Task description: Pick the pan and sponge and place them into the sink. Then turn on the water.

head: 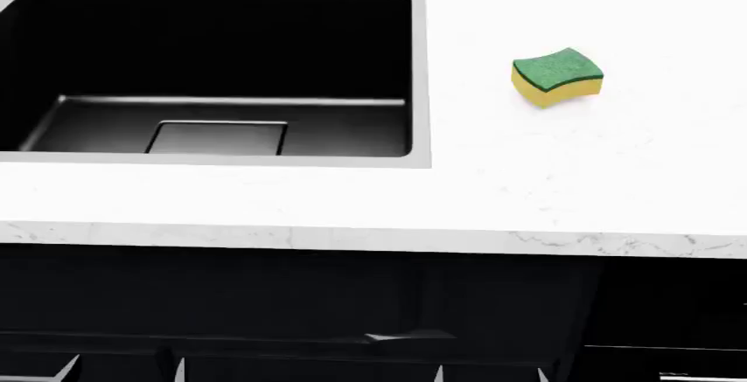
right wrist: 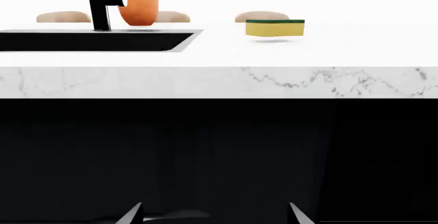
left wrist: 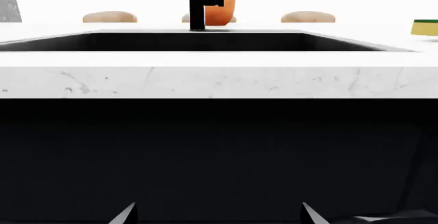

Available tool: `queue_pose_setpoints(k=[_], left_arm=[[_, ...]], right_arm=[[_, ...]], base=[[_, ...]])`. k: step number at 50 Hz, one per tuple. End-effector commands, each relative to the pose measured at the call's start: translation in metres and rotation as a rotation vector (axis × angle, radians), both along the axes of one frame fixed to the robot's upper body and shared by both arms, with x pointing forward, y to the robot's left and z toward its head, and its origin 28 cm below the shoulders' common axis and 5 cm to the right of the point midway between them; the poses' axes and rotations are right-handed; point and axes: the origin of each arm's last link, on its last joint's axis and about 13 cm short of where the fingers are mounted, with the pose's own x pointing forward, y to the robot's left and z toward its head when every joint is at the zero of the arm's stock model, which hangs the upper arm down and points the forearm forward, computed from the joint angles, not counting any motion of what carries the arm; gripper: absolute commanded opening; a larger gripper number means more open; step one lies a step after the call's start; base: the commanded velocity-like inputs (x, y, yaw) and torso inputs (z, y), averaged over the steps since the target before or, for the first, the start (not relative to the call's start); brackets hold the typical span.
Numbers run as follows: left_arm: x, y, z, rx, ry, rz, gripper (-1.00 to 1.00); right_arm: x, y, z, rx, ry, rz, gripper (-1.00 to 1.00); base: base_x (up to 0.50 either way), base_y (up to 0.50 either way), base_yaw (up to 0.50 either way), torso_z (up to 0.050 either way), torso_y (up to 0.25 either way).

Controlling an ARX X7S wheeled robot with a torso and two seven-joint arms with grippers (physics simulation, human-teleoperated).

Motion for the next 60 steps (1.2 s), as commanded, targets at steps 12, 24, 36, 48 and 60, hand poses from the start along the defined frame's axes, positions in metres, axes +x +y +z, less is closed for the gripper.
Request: queue_pose_setpoints(k=[12,24,36,48,60], left_arm=[[0.0025,-0.0021,-0.0008,0.019,0.011,0.009,1.00],[0.0006,0.0019,-0.0013,0.026,0.033,0.031,1.00],[0.0052,-0.0039,0.0014,0.023,0.008,0.033,1.00],[0.0027,-0.0012,0.0004,0.017,0.007,0.033,1.00],[0.0050,-0.0043,0.0011,0.007,0.008,0.033,1.00]], right_arm=[[0.0004,0.0013,-0.0011,-0.020,0.002,0.022,1.00],[-0.0006,0.0019,-0.0015,-0.027,0.007,0.022,1.00],[0.0007,0.0014,-0.0016,-0.028,0.010,0.020,1.00],[0.0009,0.0017,-0.0022,-0.031,0.017,0.021,1.00],[0.0012,0.0014,-0.0027,-0.026,0.025,0.015,1.00]], base=[[0.00,0.00,0.00,0.000,0.000],[0.00,0.00,0.00,0.000,0.000],[0.00,0.00,0.00,0.012,0.000],[0.00,0.00,0.00,0.050,0.000],[0.00,0.00,0.00,0.050,0.000]])
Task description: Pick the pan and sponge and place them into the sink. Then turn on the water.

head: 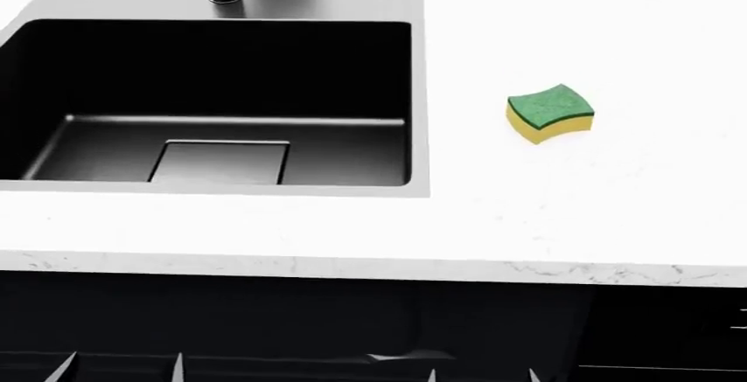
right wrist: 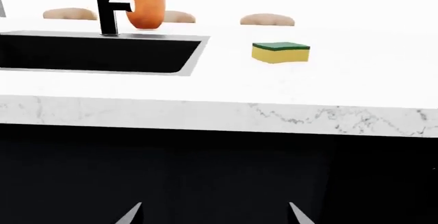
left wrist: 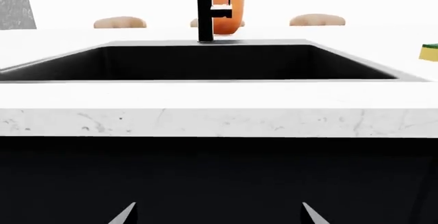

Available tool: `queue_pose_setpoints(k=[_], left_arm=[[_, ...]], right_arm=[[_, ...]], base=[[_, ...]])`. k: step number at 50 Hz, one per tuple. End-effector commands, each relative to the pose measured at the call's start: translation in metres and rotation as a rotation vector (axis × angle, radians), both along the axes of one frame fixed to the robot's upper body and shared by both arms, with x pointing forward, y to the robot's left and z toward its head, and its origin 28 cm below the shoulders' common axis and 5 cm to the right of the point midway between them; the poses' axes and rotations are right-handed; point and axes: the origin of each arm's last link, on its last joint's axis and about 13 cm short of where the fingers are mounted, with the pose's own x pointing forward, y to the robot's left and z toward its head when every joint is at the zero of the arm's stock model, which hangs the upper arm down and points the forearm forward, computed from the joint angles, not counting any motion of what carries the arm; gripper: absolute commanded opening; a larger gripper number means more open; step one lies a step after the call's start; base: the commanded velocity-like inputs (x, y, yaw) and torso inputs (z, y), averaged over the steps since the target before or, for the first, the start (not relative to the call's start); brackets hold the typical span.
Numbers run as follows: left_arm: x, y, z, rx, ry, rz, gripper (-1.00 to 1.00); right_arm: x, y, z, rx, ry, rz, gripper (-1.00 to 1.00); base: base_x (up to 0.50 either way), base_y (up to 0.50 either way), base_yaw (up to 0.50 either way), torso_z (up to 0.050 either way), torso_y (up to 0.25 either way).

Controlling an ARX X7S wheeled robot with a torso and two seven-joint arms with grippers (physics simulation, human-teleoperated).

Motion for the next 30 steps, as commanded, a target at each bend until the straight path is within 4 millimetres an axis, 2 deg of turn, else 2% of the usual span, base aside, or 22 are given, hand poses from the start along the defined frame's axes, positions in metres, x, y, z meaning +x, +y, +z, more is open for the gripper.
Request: queue_pose_setpoints(k=[1,22,28,30], left_arm=[[0.0014,-0.0021,0.0003,-0.006,0.000,0.000,1.00],[0.0001,-0.0006,0.0011,-0.002,-0.010,-0.009,1.00],[-0.0036,0.0055,-0.0004,-0.009,-0.006,-0.002,1.00],[-0.0049,0.0040,0.0008,-0.028,0.009,-0.016,1.00]], right_arm=[[0.0002,-0.0002,-0.0006,0.002,0.008,-0.004,1.00],[0.0013,-0.0004,-0.0007,0.002,0.010,-0.009,1.00],[0.0012,-0.0005,0.0002,0.007,0.002,-0.011,1.00],[0.0024,0.0009,0.0028,0.030,-0.018,0.000,1.00]], base=[[0.00,0.00,0.00,0.050,0.000],[0.00,0.00,0.00,0.050,0.000],[0.00,0.00,0.00,0.050,0.000],[0.00,0.00,0.00,0.000,0.000]])
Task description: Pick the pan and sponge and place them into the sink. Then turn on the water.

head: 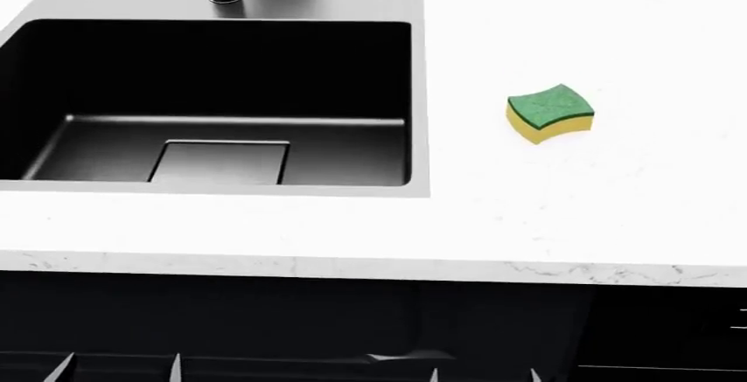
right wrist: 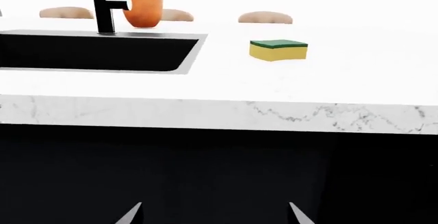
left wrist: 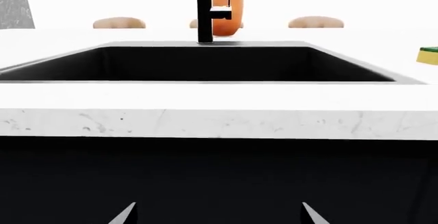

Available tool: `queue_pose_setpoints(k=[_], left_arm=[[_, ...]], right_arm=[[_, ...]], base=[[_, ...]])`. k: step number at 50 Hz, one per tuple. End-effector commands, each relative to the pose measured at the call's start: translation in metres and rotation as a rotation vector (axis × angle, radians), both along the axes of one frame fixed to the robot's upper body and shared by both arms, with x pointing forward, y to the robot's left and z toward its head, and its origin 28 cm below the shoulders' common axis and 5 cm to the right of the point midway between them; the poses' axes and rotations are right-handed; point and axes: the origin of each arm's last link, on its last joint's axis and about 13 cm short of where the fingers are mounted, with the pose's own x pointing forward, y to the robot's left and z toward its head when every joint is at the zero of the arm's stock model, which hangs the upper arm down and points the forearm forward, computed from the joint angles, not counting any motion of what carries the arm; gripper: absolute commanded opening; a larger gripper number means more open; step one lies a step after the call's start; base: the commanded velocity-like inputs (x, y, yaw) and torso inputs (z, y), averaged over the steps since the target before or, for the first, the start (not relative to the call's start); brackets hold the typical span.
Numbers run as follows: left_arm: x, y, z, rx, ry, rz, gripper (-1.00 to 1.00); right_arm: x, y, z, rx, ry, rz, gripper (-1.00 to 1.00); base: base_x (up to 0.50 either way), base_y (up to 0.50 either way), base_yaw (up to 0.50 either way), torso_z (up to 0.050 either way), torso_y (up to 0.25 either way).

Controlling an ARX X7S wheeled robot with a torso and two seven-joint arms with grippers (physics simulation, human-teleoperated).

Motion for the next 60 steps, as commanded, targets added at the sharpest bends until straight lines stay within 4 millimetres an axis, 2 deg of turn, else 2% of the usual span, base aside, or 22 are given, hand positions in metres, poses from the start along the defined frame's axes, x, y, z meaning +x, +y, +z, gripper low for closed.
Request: queue_pose_setpoints(k=[1,4,9,10,11,13,16,20,22,25,30,32,33,34,36,40,51,52,60], left_arm=[[-0.005,0.002,0.000,-0.020,0.017,-0.021,1.00],[-0.004,-0.002,0.004,-0.043,0.011,-0.037,1.00],[0.002,-0.004,0.027,-0.005,0.023,-0.060,1.00],[0.006,-0.004,0.035,0.000,0.032,-0.079,1.00],[0.006,-0.004,0.039,0.007,0.025,-0.087,1.00],[0.012,-0.005,0.062,0.019,0.010,-0.077,1.00],[0.014,0.000,0.081,0.036,-0.012,-0.080,1.00],[0.019,0.003,0.108,0.014,-0.060,-0.080,1.00],[0.025,0.010,0.125,0.022,0.020,-0.007,1.00],[0.031,0.009,0.143,0.052,-0.019,-0.036,1.00],[0.036,0.011,0.163,0.053,-0.032,-0.042,1.00],[0.039,0.009,0.184,0.057,-0.061,-0.053,1.00],[0.040,0.010,0.188,0.055,-0.063,-0.031,1.00],[0.039,0.012,0.187,0.027,-0.063,-0.027,1.00],[0.038,0.011,0.178,0.037,-0.045,-0.041,1.00],[0.036,0.011,0.173,0.072,-0.030,-0.039,1.00],[0.033,0.016,0.165,0.060,-0.015,-0.041,1.00],[0.034,0.015,0.164,0.061,-0.014,-0.039,1.00],[0.033,0.018,0.159,0.062,-0.007,-0.047,1.00]], right_arm=[[0.003,0.003,0.004,0.021,-0.031,0.017,1.00],[0.009,0.006,0.008,0.053,-0.037,0.038,1.00],[0.022,0.006,0.039,0.034,-0.088,0.061,1.00],[0.023,0.004,0.053,-0.008,-0.097,0.045,1.00],[0.023,0.004,0.059,0.003,-0.104,0.046,1.00],[0.023,-0.001,0.081,0.018,-0.109,0.051,1.00],[0.021,-0.006,0.101,-0.047,-0.118,0.025,1.00],[0.018,-0.018,0.127,-0.041,-0.147,0.000,1.00],[0.020,-0.023,0.140,-0.006,-0.116,0.048,1.00],[0.019,-0.033,0.164,-0.039,-0.163,-0.034,1.00],[0.019,-0.037,0.180,-0.043,-0.141,-0.032,1.00],[0.020,-0.038,0.191,-0.042,-0.161,-0.042,1.00],[0.020,-0.039,0.193,-0.037,-0.138,-0.046,1.00],[0.017,-0.041,0.195,-0.147,-0.128,-0.133,1.00],[0.016,-0.039,0.195,-0.100,-0.144,-0.081,1.00],[0.013,-0.041,0.183,-0.040,-0.161,-0.065,1.00],[0.013,-0.045,0.174,-0.071,-0.126,-0.084,1.00],[0.013,-0.046,0.173,-0.107,-0.117,-0.126,1.00],[0.013,-0.047,0.167,-0.079,-0.113,-0.101,1.00]], base=[[0.00,0.00,0.00,0.000,0.000],[0.00,0.00,0.00,0.000,0.000],[0.00,0.00,0.00,0.000,0.000],[0.00,0.00,0.00,0.000,0.000],[0.00,0.00,0.00,0.000,0.000],[0.00,0.00,0.00,0.000,0.000],[0.00,0.00,0.00,0.000,0.000],[0.00,0.00,0.00,0.000,0.000],[0.00,0.00,0.00,0.000,0.000],[0.00,0.00,0.00,0.000,0.000],[0.00,0.00,0.00,0.000,0.000],[0.00,0.00,0.00,0.000,0.000],[0.00,0.00,0.00,0.000,0.000],[0.00,0.00,0.00,0.000,0.000],[0.00,0.00,0.00,0.000,0.000],[0.07,0.00,0.00,0.000,0.000],[0.31,0.03,0.00,0.000,0.000],[0.45,0.16,0.00,0.000,0.000],[0.45,0.16,0.00,0.000,0.000]])
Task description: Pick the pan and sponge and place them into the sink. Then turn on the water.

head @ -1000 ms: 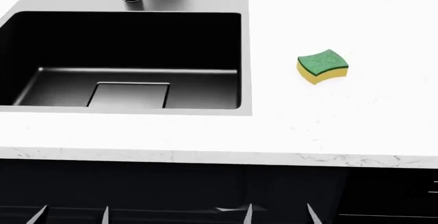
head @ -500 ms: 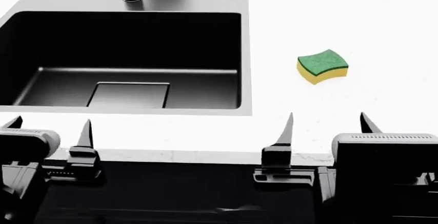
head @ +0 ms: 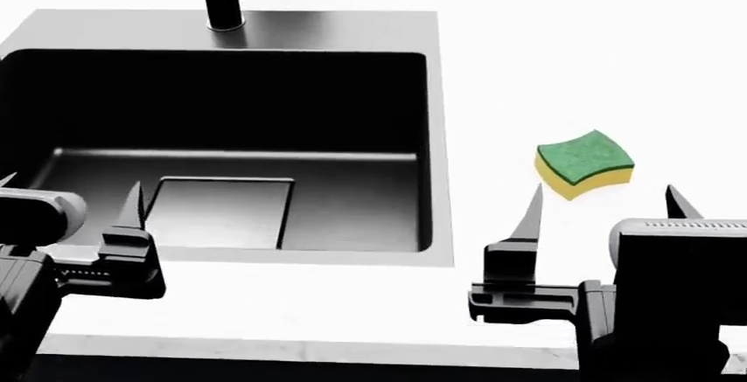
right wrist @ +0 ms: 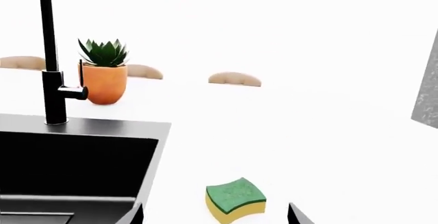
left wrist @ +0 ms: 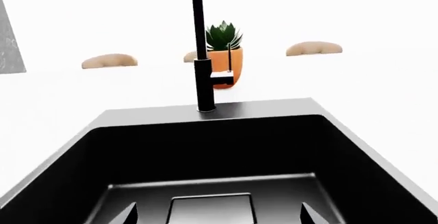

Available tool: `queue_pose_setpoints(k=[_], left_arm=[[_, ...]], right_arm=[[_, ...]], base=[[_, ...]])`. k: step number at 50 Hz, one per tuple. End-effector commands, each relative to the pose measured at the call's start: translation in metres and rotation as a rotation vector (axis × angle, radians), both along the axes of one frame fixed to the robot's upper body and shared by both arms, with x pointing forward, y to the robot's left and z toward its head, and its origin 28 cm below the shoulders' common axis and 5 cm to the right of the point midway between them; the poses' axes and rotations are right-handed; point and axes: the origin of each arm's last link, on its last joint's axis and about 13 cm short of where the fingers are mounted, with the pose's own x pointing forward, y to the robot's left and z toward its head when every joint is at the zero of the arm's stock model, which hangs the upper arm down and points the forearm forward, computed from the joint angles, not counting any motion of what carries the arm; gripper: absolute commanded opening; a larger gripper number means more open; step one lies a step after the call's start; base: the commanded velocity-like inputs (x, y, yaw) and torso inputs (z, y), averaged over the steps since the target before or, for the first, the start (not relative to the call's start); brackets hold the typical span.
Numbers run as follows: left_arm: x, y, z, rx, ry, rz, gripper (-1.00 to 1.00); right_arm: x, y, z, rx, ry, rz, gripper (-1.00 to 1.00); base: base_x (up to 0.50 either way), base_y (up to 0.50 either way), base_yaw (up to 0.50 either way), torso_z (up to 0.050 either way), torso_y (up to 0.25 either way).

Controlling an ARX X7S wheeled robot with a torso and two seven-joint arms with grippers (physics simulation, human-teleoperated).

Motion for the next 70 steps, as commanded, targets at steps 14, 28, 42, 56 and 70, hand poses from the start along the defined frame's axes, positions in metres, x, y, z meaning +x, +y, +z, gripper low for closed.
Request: queue_pose_setpoints(k=[14,28,42,56,70], left_arm=[[0.001,0.004,-0.009,0.015,0.013,0.008,1.00],[0.001,0.007,-0.010,0.008,0.018,0.018,1.00],[0.001,0.011,-0.014,0.008,0.030,0.029,1.00],[0.003,0.011,-0.018,0.000,0.043,0.027,1.00],[0.004,0.012,-0.020,-0.049,0.044,0.003,1.00]], right_arm=[[-0.002,-0.005,-0.007,-0.003,0.014,-0.030,1.00],[-0.002,-0.005,-0.007,-0.025,0.030,-0.038,1.00],[-0.003,-0.005,-0.007,-0.070,0.048,-0.079,1.00],[0.003,0.024,-0.003,-0.034,0.168,-0.510,1.00],[0.005,0.060,-0.020,0.199,0.257,-0.791,1.00]], base=[[0.46,0.06,0.00,0.000,0.000],[0.47,0.00,0.00,0.000,0.001],[0.30,0.06,0.00,0.000,0.001],[0.03,0.01,0.00,0.000,0.000],[0.00,0.00,0.00,0.000,0.000]])
